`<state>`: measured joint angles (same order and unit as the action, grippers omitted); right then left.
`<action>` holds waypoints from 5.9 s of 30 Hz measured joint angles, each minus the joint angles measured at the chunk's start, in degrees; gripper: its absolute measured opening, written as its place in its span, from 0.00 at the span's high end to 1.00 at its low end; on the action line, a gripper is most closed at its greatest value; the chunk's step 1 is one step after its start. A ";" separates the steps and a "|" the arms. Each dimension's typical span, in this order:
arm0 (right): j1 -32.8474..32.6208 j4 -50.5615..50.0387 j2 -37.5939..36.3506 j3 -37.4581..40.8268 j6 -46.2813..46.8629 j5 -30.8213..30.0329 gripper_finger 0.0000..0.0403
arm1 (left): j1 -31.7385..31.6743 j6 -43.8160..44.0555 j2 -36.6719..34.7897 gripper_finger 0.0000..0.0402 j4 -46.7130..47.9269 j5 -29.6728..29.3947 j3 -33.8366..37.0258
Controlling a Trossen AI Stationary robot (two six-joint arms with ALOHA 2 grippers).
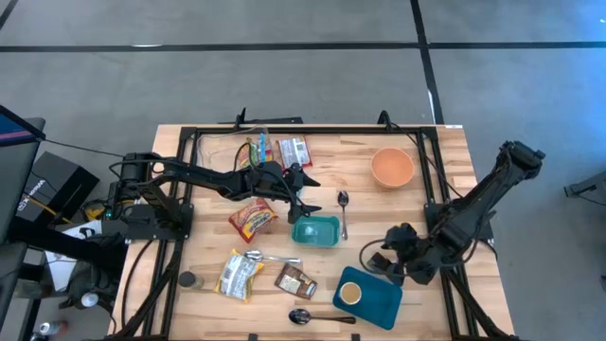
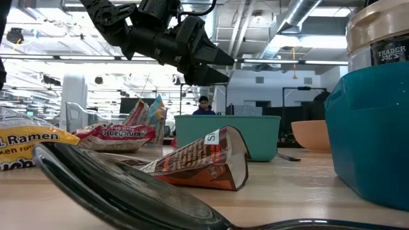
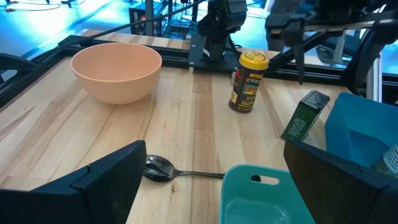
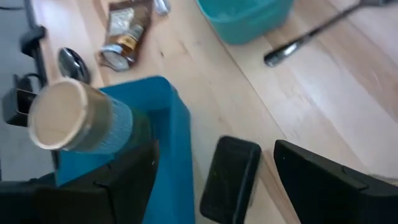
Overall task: Pick & Place Food Item
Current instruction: Put the black seasoning can into the blue bin
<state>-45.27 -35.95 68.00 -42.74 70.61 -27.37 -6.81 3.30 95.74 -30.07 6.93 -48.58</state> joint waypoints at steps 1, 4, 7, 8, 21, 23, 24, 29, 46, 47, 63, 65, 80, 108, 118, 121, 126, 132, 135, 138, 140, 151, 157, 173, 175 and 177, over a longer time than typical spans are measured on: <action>0.28 -0.41 0.29 0.00 0.09 0.74 0.24 | -0.01 -0.01 0.00 0.07 0.01 0.01 0.00; 0.98 -1.42 1.23 0.00 0.88 2.41 0.25 | 0.00 -0.01 0.00 0.07 0.01 0.00 0.00; 1.48 -3.34 2.26 -0.41 1.47 3.38 0.27 | -0.01 -0.01 0.00 0.07 0.01 -0.01 0.00; 1.56 -4.17 2.67 -1.03 1.67 3.42 0.27 | 0.00 -0.01 0.00 0.07 0.01 0.00 0.00; 1.54 -16.55 15.91 -12.21 2.92 4.82 0.30 | -0.01 0.00 0.00 0.07 0.01 0.01 0.00; 1.54 -17.64 17.88 -13.52 2.93 5.08 0.30 | 0.00 0.01 0.00 0.07 0.01 -0.01 0.00; 1.54 -18.09 18.60 -14.11 2.93 5.08 0.30 | 0.00 0.00 0.00 0.07 0.01 0.01 0.00; 1.45 -19.78 20.57 -15.69 2.95 5.06 0.30 | 0.00 -0.01 0.00 0.07 0.01 0.00 0.00; 1.48 -16.73 20.51 -13.60 2.69 5.48 0.30 | -0.02 -0.01 0.00 0.07 0.01 -0.01 0.00; 1.48 -16.71 20.51 -13.60 2.68 5.48 0.30 | -0.02 -0.01 0.00 0.07 0.01 0.01 0.00; 1.82 -12.11 20.49 -9.91 2.80 5.19 0.30 | 0.00 0.01 0.00 0.07 0.01 0.01 0.00; 1.91 -11.91 20.50 -9.77 2.86 5.19 0.30 | -0.01 -0.01 0.00 0.07 0.01 0.00 0.00; 1.93 -11.93 20.50 -9.75 4.44 5.48 0.54 | 0.00 -0.01 0.00 0.07 0.01 0.00 0.00; 1.91 -12.45 20.49 -9.75 4.37 5.48 0.68 | 0.00 -0.01 0.00 0.07 0.01 0.00 0.00; 1.91 -12.85 20.49 -9.75 4.17 5.26 0.70 | 0.00 -0.01 0.00 0.07 0.01 0.01 0.00; 1.91 -12.80 20.49 -9.75 4.02 5.27 0.69 | 0.00 -0.01 0.00 0.07 0.01 0.01 0.00; 1.91 -12.80 20.49 -9.75 3.92 5.26 0.71 | 0.00 -0.01 0.00 0.07 0.01 -0.01 0.00; 1.42 -12.63 19.14 -9.75 2.92 5.27 0.69 | 0.00 -0.01 0.00 0.07 0.01 -0.01 0.00; 0.88 -12.65 17.70 -9.75 2.91 5.22 0.69 | 0.00 0.00 0.00 0.07 0.01 -0.01 0.00; 0.19 -12.67 16.19 -9.75 2.91 4.98 0.70 | 0.00 0.00 0.00 0.07 0.01 0.00 0.00; -0.35 -12.67 15.01 -9.75 2.91 4.88 0.70 | -0.01 -0.01 0.00 0.07 0.01 -0.01 0.00; -4.08 -13.09 8.29 -9.77 2.76 0.02 0.70 | 0.00 -0.01 0.00 0.07 0.01 -0.01 0.00; -5.73 -12.88 6.95 -9.77 1.85 -1.26 0.70 | -0.01 -0.01 0.00 0.07 0.01 0.00 0.00; -6.11 -11.58 6.52 -13.32 -3.29 -4.15 0.70 | -0.01 -0.01 0.00 0.07 0.01 0.01 0.00; -6.09 -11.32 6.72 -13.60 -3.76 -4.20 0.70 | -0.01 -0.01 0.00 0.07 0.01 0.01 -0.01; -6.02 -11.08 7.58 -14.26 -4.04 -4.22 0.70 | 0.00 -0.01 0.01 0.07 0.01 0.01 0.00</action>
<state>-51.29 -47.03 75.57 -57.00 66.56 -31.59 -6.81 3.29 95.76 -30.06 6.94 -48.58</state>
